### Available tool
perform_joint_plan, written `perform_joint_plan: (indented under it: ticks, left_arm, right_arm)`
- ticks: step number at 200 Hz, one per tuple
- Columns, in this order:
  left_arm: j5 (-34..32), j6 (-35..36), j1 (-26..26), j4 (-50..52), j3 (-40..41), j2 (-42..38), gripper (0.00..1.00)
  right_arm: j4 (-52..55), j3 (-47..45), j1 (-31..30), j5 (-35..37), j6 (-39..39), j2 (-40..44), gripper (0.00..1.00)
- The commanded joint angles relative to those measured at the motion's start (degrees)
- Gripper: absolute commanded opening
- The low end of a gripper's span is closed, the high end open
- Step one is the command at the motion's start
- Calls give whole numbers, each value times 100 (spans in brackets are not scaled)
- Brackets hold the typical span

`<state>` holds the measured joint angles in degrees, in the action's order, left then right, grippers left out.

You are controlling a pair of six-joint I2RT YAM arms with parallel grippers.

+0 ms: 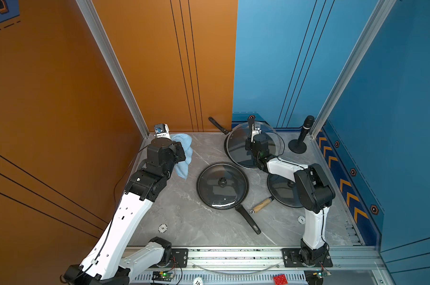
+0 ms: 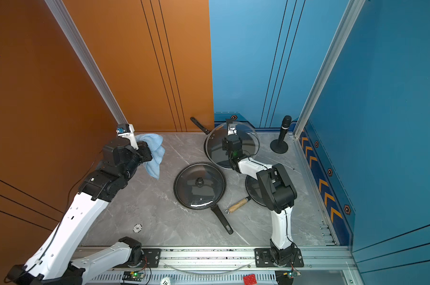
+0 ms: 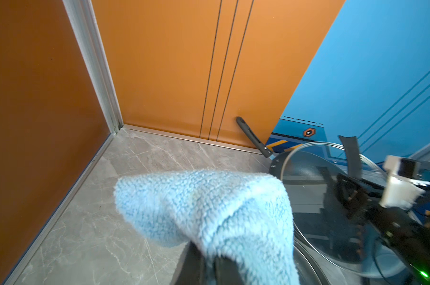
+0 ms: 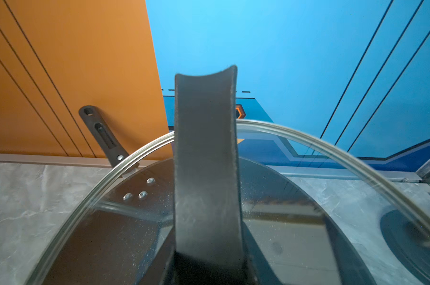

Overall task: Wipe the pot lid with a cloth
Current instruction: Place the pot lid on the cooking pot.

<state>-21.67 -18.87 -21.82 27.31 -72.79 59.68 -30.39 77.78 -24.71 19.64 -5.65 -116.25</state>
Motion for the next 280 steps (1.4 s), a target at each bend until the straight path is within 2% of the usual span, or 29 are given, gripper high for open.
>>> perform_joint_plan:
  ticks: [1, 36, 107, 142, 185, 280]
  left_arm:
    - [-109, 94, -215, 168, 107, 42, 0]
    - [-197, 169, -386, 169, -43, 216, 0]
    - [-303, 239, -446, 161, -122, 359, 0]
    - [-246, 269, -445, 112, -161, 468, 0]
    - [-189, 296, -462, 100, -262, 593, 0]
    - [-350, 261, -532, 101, -231, 559, 0]
  right_arm:
    - [-1296, 768, 30, 378, 29, 48, 0]
    - [-502, 1276, 113, 233, -14, -222, 0]
    - [1014, 1576, 106, -38, -427, -222, 0]
    - [975, 1390, 131, -216, -527, -223, 0]
    - [1364, 1787, 168, -582, -884, -654, 0]
    - [1564, 1794, 177, -618, -956, -805, 0]
